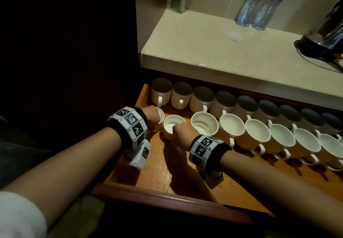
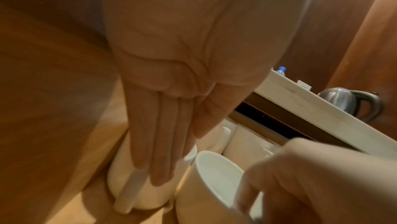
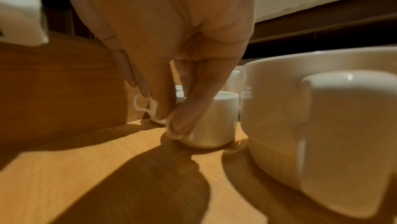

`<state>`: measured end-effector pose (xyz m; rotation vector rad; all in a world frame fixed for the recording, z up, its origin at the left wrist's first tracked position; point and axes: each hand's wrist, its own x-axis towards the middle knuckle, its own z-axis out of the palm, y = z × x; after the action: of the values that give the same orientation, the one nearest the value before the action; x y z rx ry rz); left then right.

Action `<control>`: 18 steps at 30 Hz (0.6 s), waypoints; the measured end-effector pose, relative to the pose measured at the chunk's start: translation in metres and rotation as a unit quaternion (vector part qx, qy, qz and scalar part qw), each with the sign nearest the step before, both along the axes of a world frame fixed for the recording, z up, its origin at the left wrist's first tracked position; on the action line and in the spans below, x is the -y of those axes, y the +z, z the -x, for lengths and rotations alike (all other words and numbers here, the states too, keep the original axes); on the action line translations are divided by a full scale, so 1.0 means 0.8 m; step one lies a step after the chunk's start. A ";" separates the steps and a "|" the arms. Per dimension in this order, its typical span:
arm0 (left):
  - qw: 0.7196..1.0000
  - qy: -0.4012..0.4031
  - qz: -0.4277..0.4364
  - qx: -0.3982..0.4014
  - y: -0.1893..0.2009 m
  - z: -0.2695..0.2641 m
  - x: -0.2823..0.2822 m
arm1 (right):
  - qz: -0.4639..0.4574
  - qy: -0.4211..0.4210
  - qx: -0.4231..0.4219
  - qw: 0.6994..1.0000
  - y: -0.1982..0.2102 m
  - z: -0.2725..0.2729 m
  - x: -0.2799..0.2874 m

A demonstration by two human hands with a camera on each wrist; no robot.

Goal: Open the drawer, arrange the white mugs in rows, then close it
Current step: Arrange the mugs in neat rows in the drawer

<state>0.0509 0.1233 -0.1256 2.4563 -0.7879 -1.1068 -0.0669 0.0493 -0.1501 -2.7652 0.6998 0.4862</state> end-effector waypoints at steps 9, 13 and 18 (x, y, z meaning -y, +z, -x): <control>0.998 -0.054 -0.007 0.009 0.004 -0.001 0.003 | 0.022 -0.052 0.012 0.998 -0.002 -0.012 0.012; 0.999 -0.045 -0.003 0.003 0.007 0.001 0.004 | 0.033 -0.060 0.019 0.997 -0.003 -0.013 0.011; 0.997 -0.045 -0.025 0.053 0.005 0.004 0.005 | -0.001 -0.078 0.026 0.997 0.001 -0.014 0.011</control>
<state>0.0479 0.1195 -0.1219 2.5627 -0.9212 -1.0455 -0.0558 0.0402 -0.1490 -2.6834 0.8927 0.3818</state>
